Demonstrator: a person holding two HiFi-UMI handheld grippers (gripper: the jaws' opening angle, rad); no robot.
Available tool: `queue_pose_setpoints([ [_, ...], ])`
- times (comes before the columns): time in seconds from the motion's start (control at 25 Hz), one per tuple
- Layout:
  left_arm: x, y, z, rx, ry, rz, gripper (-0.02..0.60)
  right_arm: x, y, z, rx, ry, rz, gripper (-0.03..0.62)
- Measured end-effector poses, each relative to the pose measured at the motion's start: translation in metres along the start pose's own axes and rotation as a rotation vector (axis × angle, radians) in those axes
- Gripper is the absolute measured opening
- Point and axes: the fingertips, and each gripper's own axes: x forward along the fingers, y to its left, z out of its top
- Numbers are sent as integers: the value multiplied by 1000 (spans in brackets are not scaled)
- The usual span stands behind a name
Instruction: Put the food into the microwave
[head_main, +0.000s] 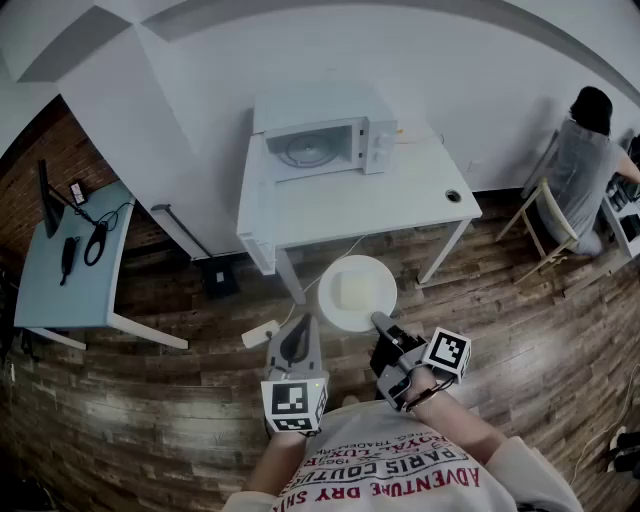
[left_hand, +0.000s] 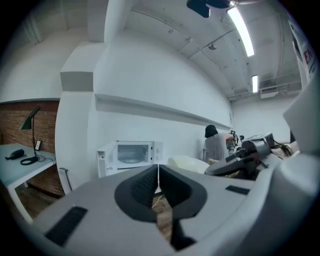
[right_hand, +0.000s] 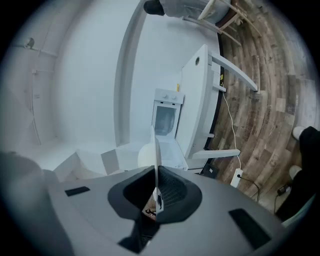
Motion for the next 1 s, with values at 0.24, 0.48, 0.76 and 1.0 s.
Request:
queue_pose_setpoints([
  [0.24,-1,-1,10,19,-42,3,6,0,-1,0,3,-4,-5,23],
  [0.48,1,-3,8,15,-40,-9,6,-1,-2,6,30,-17,-11,23],
  [0.76,5,5,-1,-4,-23,-8,6,9,-7,12,55,-16,-19,22],
  [1.0,32,12,-7,-16,-2,-24,6,35,-7,31,64,-10,-14,23],
])
